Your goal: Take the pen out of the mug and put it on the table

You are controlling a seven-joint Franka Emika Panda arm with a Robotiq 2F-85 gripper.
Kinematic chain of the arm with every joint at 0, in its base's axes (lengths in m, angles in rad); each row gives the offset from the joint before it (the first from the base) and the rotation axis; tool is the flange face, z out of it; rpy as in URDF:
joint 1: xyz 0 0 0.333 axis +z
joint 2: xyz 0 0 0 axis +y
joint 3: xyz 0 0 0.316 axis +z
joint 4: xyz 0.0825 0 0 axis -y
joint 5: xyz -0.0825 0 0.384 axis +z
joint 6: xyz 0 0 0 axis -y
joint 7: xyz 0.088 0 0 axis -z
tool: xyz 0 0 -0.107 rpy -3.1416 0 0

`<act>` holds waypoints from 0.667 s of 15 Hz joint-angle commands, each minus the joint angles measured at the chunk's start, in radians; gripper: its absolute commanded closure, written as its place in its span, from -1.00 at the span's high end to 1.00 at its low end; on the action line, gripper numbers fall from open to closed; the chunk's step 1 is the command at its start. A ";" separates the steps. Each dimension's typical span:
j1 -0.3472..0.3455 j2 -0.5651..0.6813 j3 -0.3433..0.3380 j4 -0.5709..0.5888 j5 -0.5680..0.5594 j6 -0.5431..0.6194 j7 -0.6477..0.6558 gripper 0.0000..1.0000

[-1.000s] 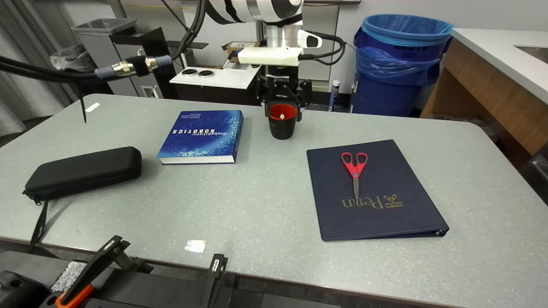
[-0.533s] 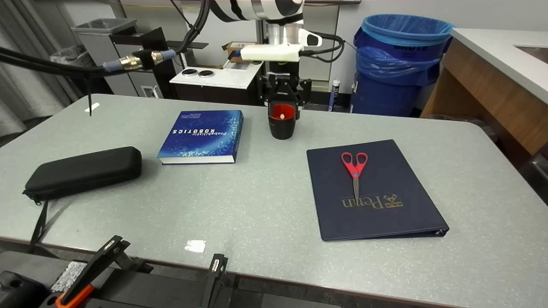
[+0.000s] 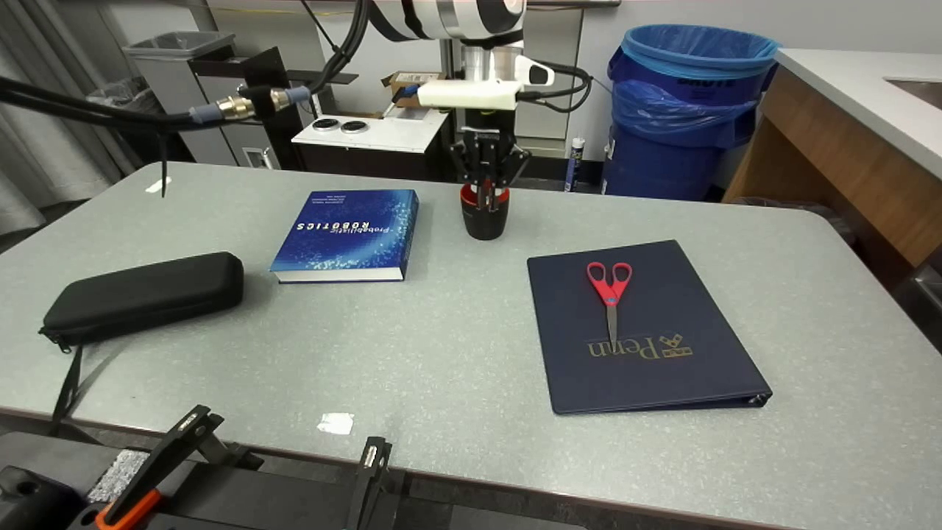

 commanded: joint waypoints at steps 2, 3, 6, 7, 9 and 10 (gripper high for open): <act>-0.027 0.029 0.021 0.064 0.011 -0.051 -0.004 -1.00; -0.030 0.002 0.025 0.036 0.010 -0.045 -0.020 -1.00; -0.030 -0.135 0.026 -0.105 -0.003 0.009 -0.078 -1.00; -0.030 -0.199 0.025 -0.171 -0.013 0.035 -0.110 -1.00; -0.034 -0.294 0.025 -0.264 -0.033 0.077 -0.180 -1.00; -0.038 -0.341 0.027 -0.307 -0.041 0.080 -0.223 -1.00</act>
